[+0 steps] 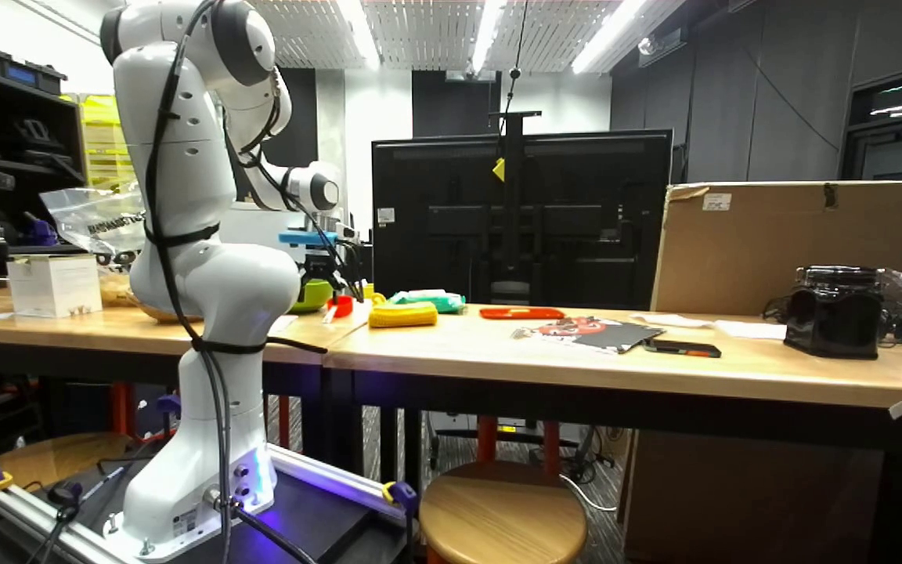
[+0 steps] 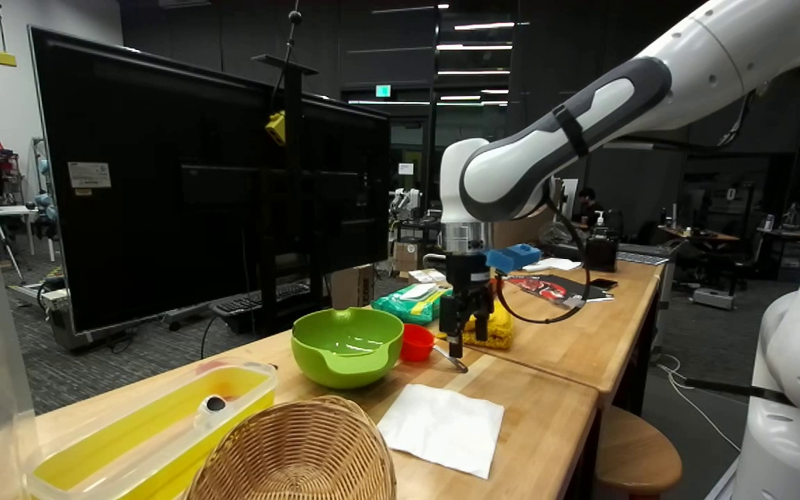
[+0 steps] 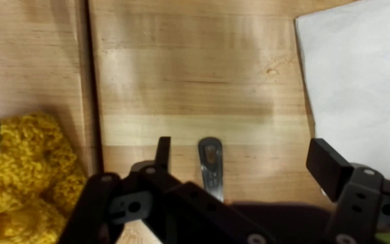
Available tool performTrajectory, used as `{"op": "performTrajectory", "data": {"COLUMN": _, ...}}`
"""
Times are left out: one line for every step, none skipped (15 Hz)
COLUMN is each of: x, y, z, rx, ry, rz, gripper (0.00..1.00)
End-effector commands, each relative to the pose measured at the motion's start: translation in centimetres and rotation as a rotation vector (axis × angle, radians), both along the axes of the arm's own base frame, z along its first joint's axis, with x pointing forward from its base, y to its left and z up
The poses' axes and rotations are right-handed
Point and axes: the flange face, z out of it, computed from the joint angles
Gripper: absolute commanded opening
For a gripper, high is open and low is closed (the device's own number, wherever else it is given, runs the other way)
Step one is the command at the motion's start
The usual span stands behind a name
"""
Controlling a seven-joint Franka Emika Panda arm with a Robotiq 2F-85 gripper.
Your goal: Move the orange pot to the right
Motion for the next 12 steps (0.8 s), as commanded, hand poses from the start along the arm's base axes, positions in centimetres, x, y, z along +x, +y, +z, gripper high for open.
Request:
{"op": "performTrajectory", "data": {"x": 0.5, "y": -0.7, "z": -0.3, "rx": -0.046, "ry": 0.011, "rz": 0.037, "gripper": 1.0}}
{"op": "performTrajectory", "data": {"x": 0.8, "y": -0.8, "z": -0.3, "rx": -0.049, "ry": 0.007, "rz": 0.043, "gripper": 1.0}}
{"op": "performTrajectory", "data": {"x": 1.0, "y": -0.8, "z": -0.4, "rx": -0.052, "ry": 0.0, "rz": 0.043, "gripper": 1.0}}
{"op": "performTrajectory", "data": {"x": 1.3, "y": -0.8, "z": -0.3, "rx": -0.062, "ry": -0.014, "rz": 0.031, "gripper": 1.0}}
{"op": "performTrajectory", "data": {"x": 1.5, "y": -0.6, "z": -0.3, "rx": -0.058, "ry": -0.025, "rz": 0.03, "gripper": 1.0}}
{"op": "performTrajectory", "data": {"x": 1.7, "y": -0.4, "z": -0.3, "rx": -0.054, "ry": -0.036, "rz": 0.029, "gripper": 1.0}}
{"op": "performTrajectory", "data": {"x": 1.8, "y": -0.2, "z": -0.3, "rx": -0.048, "ry": -0.045, "rz": 0.024, "gripper": 1.0}}
{"op": "performTrajectory", "data": {"x": 2.0, "y": -0.1, "z": -0.4, "rx": -0.04, "ry": -0.055, "rz": 0.019, "gripper": 1.0}}
{"op": "performTrajectory", "data": {"x": 2.1, "y": 0.0, "z": -0.5, "rx": -0.037, "ry": -0.062, "rz": 0.02, "gripper": 1.0}}
{"op": "performTrajectory", "data": {"x": 2.2, "y": 0.2, "z": -0.6, "rx": -0.033, "ry": -0.067, "rz": 0.021, "gripper": 1.0}}
{"op": "performTrajectory", "data": {"x": 2.3, "y": 0.3, "z": -0.8, "rx": -0.032, "ry": -0.071, "rz": 0.023, "gripper": 1.0}}
{"op": "performTrajectory", "data": {"x": 2.4, "y": 0.4, "z": -0.9, "rx": -0.029, "ry": -0.072, "rz": 0.025, "gripper": 1.0}}
